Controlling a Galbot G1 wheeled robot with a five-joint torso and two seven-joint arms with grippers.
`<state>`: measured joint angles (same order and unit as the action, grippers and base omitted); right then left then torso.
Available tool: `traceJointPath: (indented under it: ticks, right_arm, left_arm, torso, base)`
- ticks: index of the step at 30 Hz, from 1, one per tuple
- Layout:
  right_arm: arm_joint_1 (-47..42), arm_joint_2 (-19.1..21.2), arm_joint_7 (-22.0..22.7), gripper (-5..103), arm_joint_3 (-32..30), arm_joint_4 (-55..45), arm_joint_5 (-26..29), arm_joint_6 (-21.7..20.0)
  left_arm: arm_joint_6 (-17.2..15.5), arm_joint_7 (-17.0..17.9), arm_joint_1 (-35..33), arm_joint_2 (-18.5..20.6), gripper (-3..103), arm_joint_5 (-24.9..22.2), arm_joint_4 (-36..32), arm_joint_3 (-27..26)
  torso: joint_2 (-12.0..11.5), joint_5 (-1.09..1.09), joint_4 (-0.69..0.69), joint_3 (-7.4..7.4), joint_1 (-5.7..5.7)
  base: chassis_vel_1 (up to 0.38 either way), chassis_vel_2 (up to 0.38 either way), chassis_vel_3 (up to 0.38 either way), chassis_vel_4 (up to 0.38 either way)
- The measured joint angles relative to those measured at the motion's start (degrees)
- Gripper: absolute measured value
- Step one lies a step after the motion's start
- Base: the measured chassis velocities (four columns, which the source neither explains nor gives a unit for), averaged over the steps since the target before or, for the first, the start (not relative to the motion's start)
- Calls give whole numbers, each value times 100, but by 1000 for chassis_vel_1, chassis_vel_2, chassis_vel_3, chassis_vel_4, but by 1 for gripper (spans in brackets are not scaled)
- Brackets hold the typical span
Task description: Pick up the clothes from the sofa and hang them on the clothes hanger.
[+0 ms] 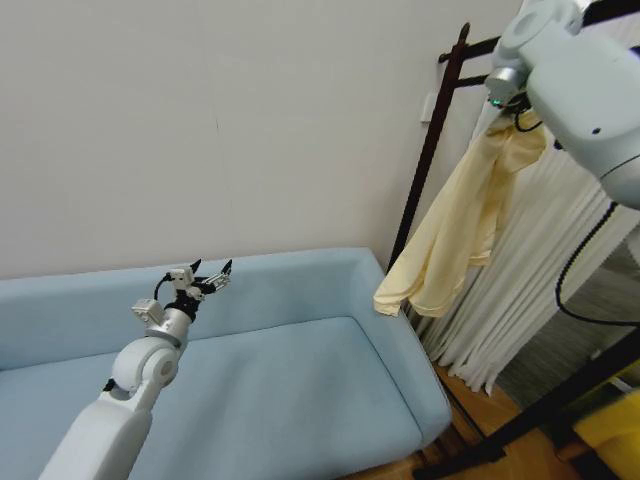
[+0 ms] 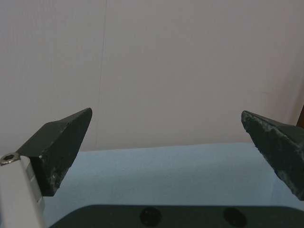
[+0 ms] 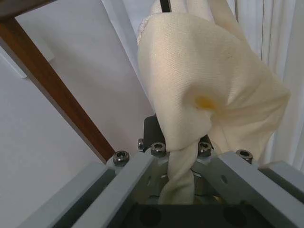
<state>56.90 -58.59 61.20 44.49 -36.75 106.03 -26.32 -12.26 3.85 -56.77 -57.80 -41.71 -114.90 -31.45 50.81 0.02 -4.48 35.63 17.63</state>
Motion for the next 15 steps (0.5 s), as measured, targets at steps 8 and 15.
traceJointPath:
  ticks: [8,15]
  right_arm:
    - [59,-218,-357,1,-40,540,-217,-38]
    - [24,-286,-515,1,-106,819,-365,-47]
  left_arm:
    - [19,-98,-105,-40,100,78,6,-98]
    - [60,-166,-140,-104,100,140,41,-89]
  torso:
    - [0,-2,3,0,0]
    - [0,-2,2,0,0]
  base:
    - [0,0,0,0]
    - [0,0,0,0]
